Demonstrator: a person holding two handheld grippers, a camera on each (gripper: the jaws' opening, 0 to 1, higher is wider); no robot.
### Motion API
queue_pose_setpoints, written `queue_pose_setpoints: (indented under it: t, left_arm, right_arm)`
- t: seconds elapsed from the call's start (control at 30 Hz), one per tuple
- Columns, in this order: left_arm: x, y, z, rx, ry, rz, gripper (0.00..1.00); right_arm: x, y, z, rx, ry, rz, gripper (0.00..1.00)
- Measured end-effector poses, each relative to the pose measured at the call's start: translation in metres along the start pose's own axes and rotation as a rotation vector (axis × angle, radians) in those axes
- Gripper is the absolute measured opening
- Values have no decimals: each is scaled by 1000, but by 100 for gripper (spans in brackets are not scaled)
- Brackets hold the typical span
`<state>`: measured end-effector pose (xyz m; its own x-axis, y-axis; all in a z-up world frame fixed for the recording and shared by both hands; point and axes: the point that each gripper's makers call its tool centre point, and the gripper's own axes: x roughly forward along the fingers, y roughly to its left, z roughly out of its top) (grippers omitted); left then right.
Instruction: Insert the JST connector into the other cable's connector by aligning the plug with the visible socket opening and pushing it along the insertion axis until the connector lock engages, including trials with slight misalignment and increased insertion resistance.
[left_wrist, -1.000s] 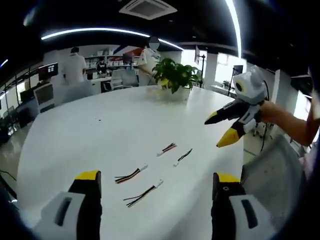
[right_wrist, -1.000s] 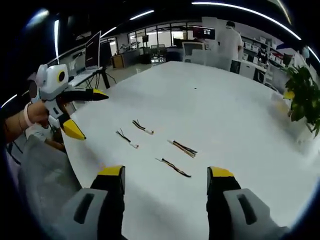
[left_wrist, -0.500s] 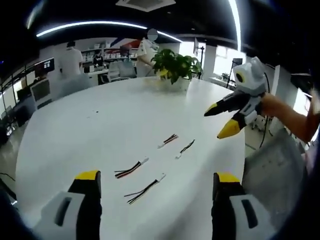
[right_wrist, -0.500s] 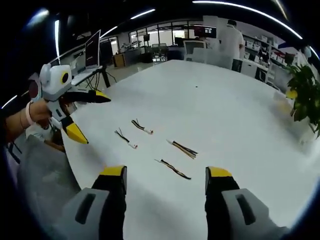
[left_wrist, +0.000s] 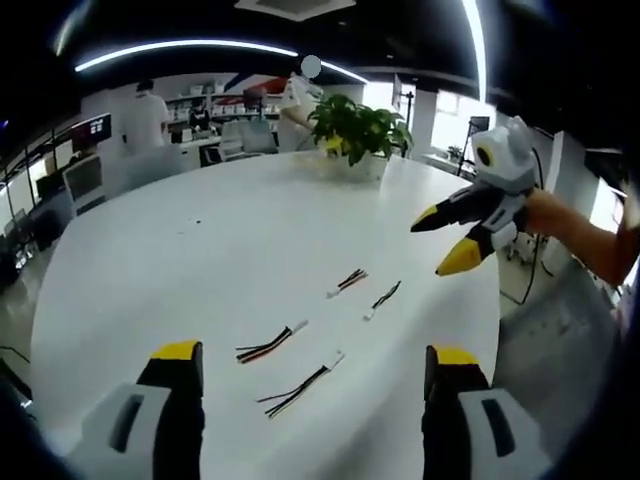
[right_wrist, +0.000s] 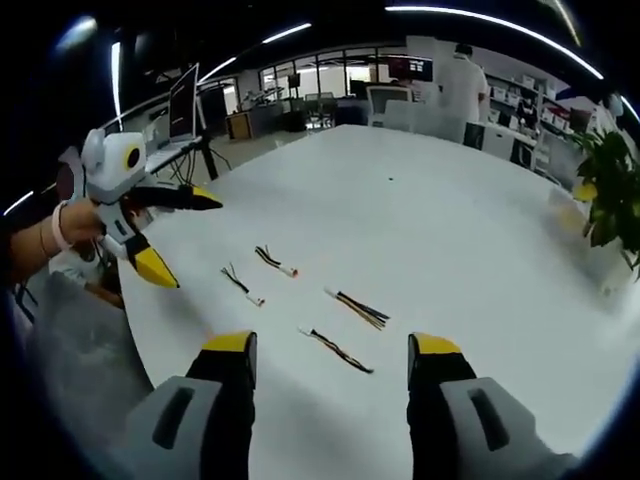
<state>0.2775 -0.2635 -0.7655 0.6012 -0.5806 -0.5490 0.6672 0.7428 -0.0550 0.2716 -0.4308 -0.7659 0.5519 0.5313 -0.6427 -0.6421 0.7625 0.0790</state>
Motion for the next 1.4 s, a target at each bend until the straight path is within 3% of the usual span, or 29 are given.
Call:
queue_pose_setpoints:
  t: [0.53, 1.03, 1.4]
  left_arm:
    - [15, 11, 5, -3, -3, -11, 89]
    - [29, 19, 16, 6, -17, -26, 88]
    - [40, 25, 9, 8, 13, -30, 88]
  right_arm:
    - [15, -3, 4, -81, 21, 35, 59]
    - [34, -25, 9, -196, 34, 52, 59]
    - [48, -23, 7, -203, 45, 86, 57]
